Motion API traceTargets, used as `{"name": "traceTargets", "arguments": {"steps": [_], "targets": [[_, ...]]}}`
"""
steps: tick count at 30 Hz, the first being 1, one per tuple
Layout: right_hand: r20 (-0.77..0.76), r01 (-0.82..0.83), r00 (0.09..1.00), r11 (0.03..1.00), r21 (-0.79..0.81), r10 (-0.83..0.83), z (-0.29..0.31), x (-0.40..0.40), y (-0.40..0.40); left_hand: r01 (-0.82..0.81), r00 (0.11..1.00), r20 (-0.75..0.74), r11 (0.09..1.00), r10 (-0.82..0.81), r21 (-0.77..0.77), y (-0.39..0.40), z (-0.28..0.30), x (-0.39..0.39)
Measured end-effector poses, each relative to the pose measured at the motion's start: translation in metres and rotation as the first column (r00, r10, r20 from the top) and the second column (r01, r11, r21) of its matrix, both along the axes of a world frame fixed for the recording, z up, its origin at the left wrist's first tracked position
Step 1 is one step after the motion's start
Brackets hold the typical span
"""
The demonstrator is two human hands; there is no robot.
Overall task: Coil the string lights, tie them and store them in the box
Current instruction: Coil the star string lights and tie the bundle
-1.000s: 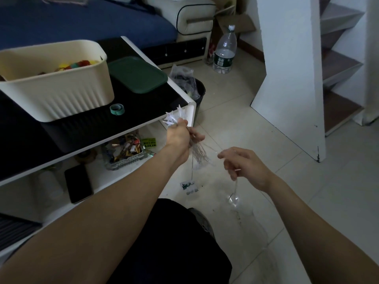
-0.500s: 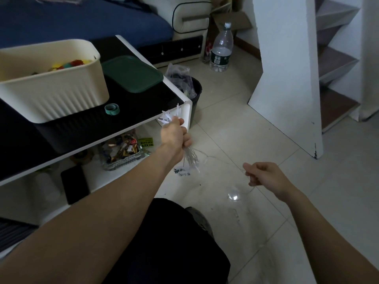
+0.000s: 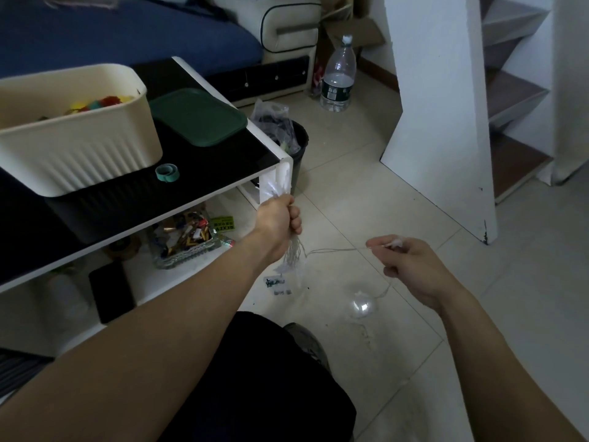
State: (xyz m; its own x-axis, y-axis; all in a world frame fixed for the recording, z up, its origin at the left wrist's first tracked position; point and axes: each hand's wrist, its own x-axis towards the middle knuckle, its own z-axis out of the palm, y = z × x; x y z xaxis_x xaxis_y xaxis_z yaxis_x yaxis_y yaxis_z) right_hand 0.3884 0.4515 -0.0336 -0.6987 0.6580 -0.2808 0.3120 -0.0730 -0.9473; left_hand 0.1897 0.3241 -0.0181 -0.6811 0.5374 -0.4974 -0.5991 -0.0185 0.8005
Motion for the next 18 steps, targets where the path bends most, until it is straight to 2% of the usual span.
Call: {"name": "traceTargets", "arguments": {"steps": [3,7,10,14,18], "targets": [[-0.057,-0.077,0.995,0.997,0.027,0.079,0.012,-0.014,-0.012,0.094,0.994,-0.060,0.996,-0.094,0.007,-0.002,0.004,0.009],[0.003,-0.167,0.986,0.976,0.142,0.168,0.019,-0.034,-0.025,0.246,0.957,-0.151,0.969,-0.246,-0.017,-0.005,0.004,0.017],[-0.040,-0.092,0.994,0.984,0.151,0.099,0.021,-0.050,-0.034,0.348,0.915,-0.201,0.936,-0.350,-0.048,-0.008,0.004,0.021],[-0.089,0.075,0.994,0.980,0.183,-0.059,0.020,-0.070,-0.045,0.391,0.852,-0.317,0.910,-0.416,-0.141,-0.009,0.001,0.024],[-0.104,0.217,0.974,0.956,0.195,-0.200,0.016,-0.077,-0.047,0.456,0.826,-0.291,0.876,-0.482,-0.158,-0.007,-0.003,0.023]]}}
